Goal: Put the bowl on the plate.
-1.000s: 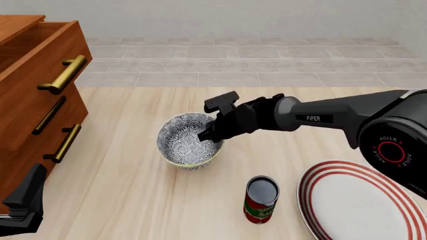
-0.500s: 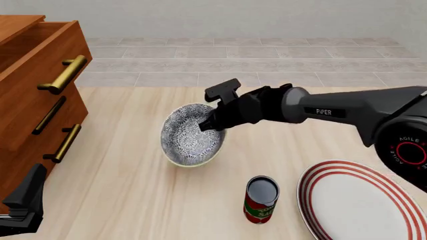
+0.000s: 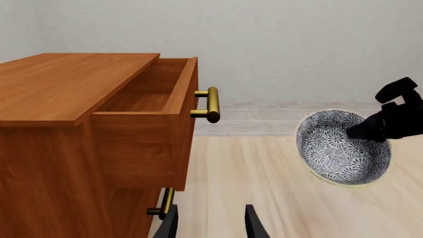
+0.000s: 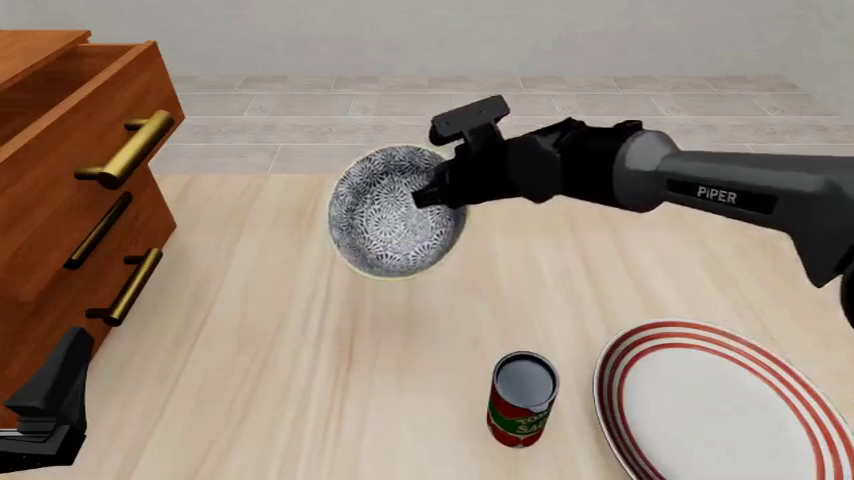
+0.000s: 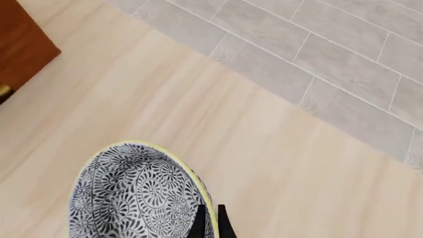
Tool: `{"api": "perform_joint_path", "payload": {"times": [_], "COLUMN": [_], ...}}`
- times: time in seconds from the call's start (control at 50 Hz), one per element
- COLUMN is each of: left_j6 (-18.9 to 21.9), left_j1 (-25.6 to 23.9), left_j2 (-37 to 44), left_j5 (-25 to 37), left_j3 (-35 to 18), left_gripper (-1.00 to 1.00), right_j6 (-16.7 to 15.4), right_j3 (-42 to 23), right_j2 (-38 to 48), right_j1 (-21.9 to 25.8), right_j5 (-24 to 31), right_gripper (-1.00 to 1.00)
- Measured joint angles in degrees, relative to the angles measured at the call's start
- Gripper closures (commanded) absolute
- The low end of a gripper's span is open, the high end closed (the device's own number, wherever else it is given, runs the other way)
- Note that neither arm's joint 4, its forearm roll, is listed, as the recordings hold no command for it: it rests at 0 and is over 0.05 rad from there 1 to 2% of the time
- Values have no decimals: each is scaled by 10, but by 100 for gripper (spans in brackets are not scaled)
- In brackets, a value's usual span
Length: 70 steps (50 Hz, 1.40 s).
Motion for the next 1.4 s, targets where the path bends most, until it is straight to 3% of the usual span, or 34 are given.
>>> {"api": "perform_joint_path", "payload": {"times": [0.42,0.92,1.4], "left_j6": [0,0,0], "left_j1": [0,0,0], "left_j2": [0,0,0], "left_j5": [0,0,0], "left_j3": [0,0,0], "left_gripper": [-100,-100,-100], "right_j6": [-7,-2,11], "right_j3": [64,232,383], "right_j2": [-94,-257,-427], "right_j1": [-77,-203,-310], "right_j5": [-11,-30,-13], "right_gripper": [100,100,100]}}
